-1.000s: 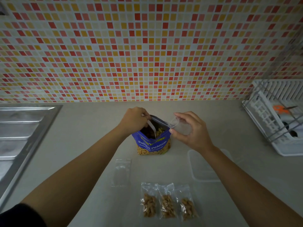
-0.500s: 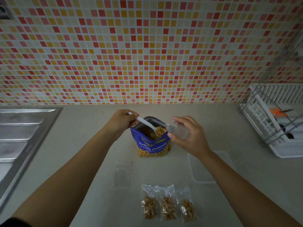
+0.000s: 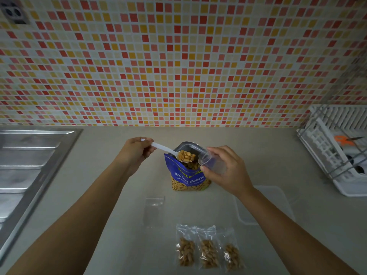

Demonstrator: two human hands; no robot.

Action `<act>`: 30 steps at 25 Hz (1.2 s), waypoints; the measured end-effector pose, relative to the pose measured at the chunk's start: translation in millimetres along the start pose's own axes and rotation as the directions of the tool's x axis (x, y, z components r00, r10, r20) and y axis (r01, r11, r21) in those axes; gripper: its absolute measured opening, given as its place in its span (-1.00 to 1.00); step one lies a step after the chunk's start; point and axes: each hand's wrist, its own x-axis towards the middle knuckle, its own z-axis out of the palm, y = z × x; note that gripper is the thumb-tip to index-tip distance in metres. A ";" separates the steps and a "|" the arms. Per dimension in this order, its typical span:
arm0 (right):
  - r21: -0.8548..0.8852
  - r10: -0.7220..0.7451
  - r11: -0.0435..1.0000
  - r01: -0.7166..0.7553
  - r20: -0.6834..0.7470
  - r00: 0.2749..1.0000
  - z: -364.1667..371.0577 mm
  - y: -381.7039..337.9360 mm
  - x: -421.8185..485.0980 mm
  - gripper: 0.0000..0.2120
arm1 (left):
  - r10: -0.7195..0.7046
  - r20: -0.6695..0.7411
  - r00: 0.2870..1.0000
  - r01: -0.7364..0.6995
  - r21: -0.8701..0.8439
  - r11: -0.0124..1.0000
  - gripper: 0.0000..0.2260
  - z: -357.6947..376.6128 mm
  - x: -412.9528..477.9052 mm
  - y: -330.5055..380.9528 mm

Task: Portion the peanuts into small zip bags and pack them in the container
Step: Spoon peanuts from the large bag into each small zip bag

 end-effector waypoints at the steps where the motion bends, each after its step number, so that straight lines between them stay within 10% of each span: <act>1: -0.021 0.006 1.000 -0.006 0.003 1.000 2.8 -0.9 0.5 -0.56 | 0.008 -0.007 1.000 -0.008 -0.005 1.000 -0.83 -2.2 -1.0 2.5; 16: -0.037 0.058 0.998 -0.057 0.031 0.998 16.2 -11.8 10.4 -0.50 | 0.138 0.099 0.985 -0.149 0.110 0.983 -0.84 6.8 -16.2 41.6; 30: -0.014 0.109 0.994 -0.109 0.009 0.994 20.3 -17.7 14.9 -0.43 | 0.378 0.323 0.868 -0.492 0.452 0.744 -0.88 56.8 -35.1 82.0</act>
